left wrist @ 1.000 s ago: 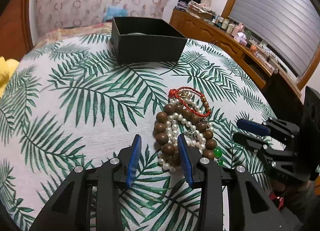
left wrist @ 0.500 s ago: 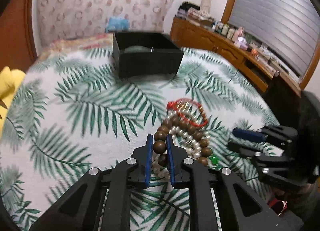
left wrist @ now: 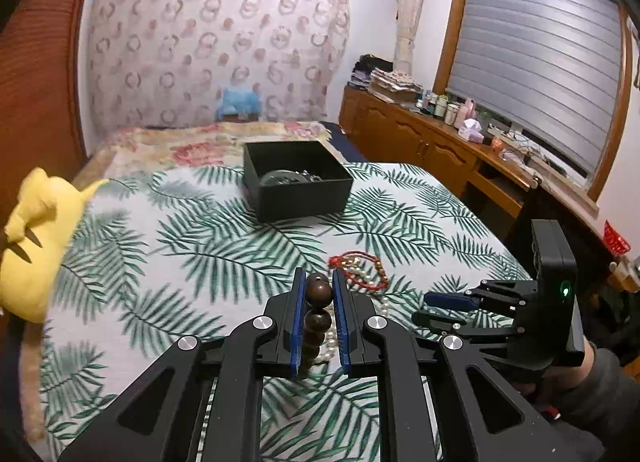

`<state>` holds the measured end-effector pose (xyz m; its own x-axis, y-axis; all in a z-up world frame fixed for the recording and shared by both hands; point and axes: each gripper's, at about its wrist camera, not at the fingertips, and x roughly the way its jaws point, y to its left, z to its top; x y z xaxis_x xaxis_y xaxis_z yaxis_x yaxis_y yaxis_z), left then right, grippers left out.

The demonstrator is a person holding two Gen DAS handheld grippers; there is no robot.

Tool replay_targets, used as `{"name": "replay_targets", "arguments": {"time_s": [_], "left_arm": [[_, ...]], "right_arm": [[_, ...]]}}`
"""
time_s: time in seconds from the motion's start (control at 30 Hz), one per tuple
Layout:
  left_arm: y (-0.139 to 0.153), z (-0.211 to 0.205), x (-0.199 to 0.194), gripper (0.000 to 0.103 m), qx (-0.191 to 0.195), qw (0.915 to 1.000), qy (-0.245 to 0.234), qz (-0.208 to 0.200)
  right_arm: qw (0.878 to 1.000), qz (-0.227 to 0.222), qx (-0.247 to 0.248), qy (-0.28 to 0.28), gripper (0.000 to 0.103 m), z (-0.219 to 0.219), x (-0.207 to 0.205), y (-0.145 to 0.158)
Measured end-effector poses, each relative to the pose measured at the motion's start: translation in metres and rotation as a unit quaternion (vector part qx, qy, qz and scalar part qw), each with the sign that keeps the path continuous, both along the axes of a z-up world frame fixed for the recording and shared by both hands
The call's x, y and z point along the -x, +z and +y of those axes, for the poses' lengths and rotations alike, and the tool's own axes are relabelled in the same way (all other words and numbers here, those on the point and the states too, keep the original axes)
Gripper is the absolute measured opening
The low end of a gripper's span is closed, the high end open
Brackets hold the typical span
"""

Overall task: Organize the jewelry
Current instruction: 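Move the left tool back to the pile and grasp the brown bead bracelet, then lift the brown bead bracelet with the left tool while the right tool grasps the green jade pendant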

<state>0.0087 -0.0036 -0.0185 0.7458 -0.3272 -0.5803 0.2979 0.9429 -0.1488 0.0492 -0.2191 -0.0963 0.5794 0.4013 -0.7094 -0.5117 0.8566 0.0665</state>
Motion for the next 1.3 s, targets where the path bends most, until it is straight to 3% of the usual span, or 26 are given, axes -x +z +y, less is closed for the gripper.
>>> {"name": "replay_targets", "arguments": {"time_s": [0.23, 0.57, 0.7, 0.93, 1.3], "left_arm": [[-0.002, 0.013, 0.008, 0.012, 0.002, 0.9999, 0.015, -0.001], [-0.008, 0.017, 0.01, 0.012, 0.006, 0.9998, 0.016, 0.002], [-0.008, 0.017, 0.01, 0.012, 0.005, 0.9999, 0.016, 0.002], [-0.01, 0.016, 0.01, 0.012, 0.005, 0.9998, 0.016, 0.004], [-0.012, 0.01, 0.012, 0.012, 0.004, 0.9999, 0.014, 0.005]], "right_arm": [[1.0, 0.01, 0.012, 0.028, 0.031, 0.024, 0.0, 0.0], [0.998, 0.011, 0.052, 0.025, 0.031, 0.036, 0.002, -0.004], [0.998, 0.011, 0.061, 0.029, 0.013, 0.031, 0.005, -0.003], [0.997, 0.021, 0.061, 0.03, 0.012, 0.012, 0.01, 0.0], [0.998, -0.03, 0.047, 0.017, 0.012, -0.002, 0.002, 0.04]]}}
